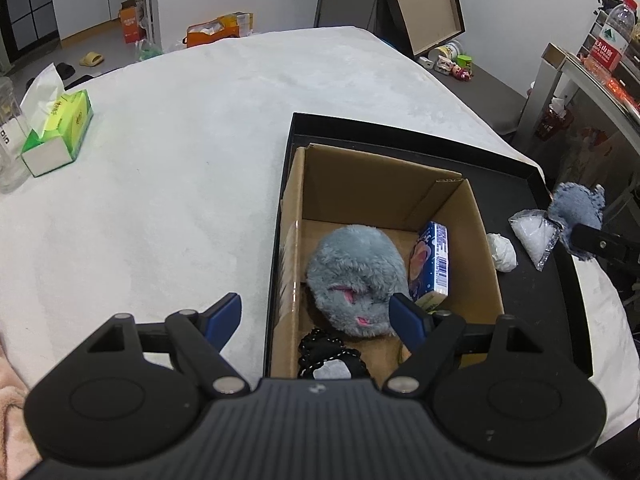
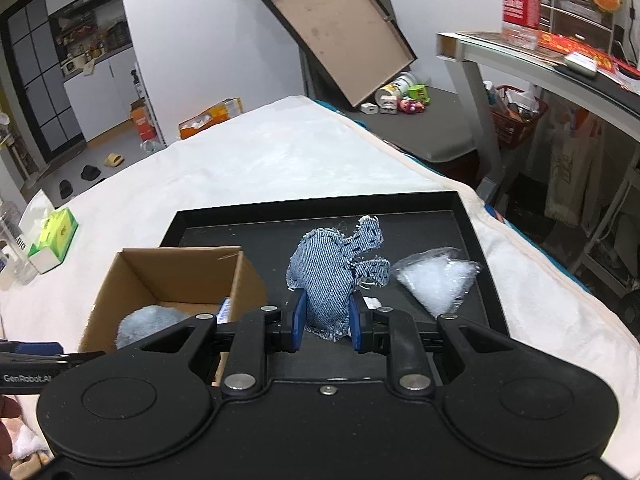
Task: Organize soft objects
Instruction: 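Lift the denim cloth with the right gripper and carry it over the box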
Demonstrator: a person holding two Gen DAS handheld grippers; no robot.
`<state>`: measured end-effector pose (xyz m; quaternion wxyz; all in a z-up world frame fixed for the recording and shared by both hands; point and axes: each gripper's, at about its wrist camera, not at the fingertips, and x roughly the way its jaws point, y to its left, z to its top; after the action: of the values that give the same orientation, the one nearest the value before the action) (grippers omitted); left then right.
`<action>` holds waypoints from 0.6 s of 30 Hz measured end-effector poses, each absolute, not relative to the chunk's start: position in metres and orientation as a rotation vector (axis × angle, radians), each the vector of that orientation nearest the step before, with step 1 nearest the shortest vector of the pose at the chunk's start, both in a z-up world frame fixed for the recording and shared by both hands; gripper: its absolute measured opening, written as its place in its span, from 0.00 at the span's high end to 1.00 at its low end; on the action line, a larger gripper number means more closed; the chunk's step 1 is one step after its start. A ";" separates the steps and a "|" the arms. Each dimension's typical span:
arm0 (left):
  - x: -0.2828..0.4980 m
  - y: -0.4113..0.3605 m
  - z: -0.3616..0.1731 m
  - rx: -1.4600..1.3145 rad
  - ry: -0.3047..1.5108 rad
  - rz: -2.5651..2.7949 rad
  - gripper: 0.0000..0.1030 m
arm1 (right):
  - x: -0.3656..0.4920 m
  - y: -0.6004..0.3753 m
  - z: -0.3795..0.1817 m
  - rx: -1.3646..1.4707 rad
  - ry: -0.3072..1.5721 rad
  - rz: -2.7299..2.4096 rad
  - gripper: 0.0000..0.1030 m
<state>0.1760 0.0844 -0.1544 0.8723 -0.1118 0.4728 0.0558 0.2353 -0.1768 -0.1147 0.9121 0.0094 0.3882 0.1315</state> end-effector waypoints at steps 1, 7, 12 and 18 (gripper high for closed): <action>0.176 0.085 -0.155 -0.237 0.987 0.112 0.24 | 0.235 -0.174 -0.114 0.017 0.800 0.275 0.79; 0.175 0.092 -0.162 -0.289 0.993 0.084 0.30 | 0.233 -0.151 -0.110 0.006 0.799 0.307 0.78; 0.173 0.098 -0.166 -0.304 0.988 0.080 0.37 | 0.230 -0.129 -0.107 -0.005 0.799 0.342 0.78; 0.172 0.106 -0.173 -0.335 0.999 0.077 0.45 | 0.226 -0.103 -0.105 -0.013 0.807 0.387 0.78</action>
<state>0.1718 0.1055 -0.1729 0.8637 -0.1599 0.4765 0.0369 0.2260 -0.1032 -0.1050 0.9015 -0.0064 0.3900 0.1873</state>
